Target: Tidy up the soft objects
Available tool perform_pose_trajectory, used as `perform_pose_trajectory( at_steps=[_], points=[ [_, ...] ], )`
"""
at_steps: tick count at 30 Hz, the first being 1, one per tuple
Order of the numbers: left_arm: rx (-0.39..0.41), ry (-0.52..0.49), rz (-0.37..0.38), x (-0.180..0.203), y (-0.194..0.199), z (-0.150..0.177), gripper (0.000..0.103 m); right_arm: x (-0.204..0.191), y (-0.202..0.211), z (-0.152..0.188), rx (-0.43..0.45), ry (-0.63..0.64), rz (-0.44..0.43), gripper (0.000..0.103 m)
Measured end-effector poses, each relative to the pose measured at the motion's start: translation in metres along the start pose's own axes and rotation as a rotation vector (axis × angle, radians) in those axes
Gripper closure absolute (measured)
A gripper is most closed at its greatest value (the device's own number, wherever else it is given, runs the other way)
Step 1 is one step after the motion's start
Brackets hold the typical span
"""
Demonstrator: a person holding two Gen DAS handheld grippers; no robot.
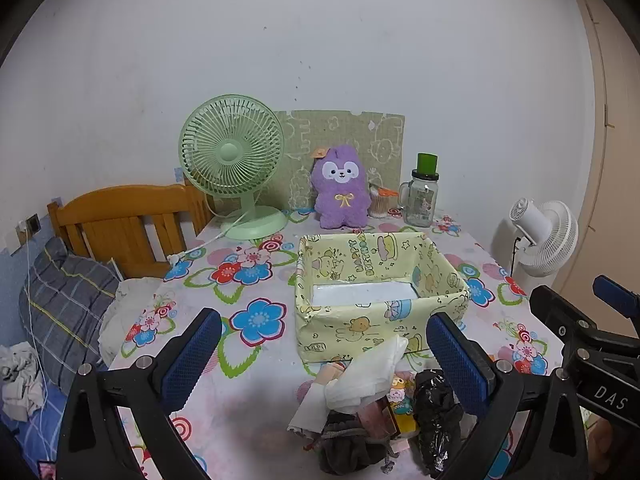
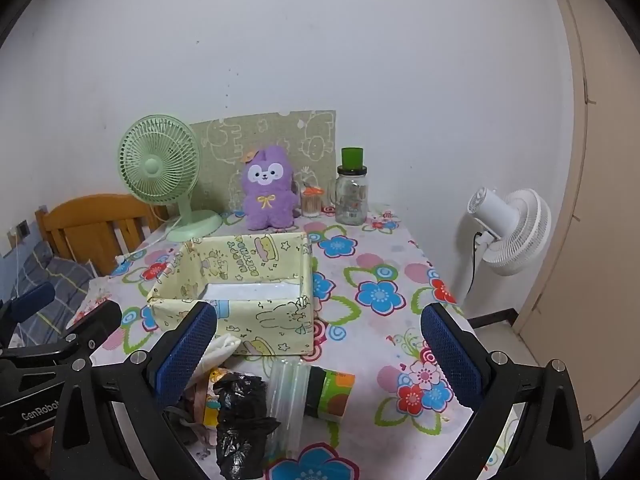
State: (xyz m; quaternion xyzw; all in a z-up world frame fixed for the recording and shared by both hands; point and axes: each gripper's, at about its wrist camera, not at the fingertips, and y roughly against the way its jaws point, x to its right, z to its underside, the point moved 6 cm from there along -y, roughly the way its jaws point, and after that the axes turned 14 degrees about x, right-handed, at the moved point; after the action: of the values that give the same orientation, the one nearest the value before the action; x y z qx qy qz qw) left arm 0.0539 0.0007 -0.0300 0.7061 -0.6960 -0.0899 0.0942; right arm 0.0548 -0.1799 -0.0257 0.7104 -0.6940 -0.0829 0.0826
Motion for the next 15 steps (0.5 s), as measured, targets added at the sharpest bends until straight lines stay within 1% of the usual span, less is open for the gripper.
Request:
perform_pose_trajectory(
  at_steps=[15],
  points=[
    [-0.014, 0.010, -0.001, -0.0030, 0.0011, -0.0004, 0.000, -0.0004, 0.0012, -0.0016, 0.000, -0.002, -0.009, 0.000]
  ],
)
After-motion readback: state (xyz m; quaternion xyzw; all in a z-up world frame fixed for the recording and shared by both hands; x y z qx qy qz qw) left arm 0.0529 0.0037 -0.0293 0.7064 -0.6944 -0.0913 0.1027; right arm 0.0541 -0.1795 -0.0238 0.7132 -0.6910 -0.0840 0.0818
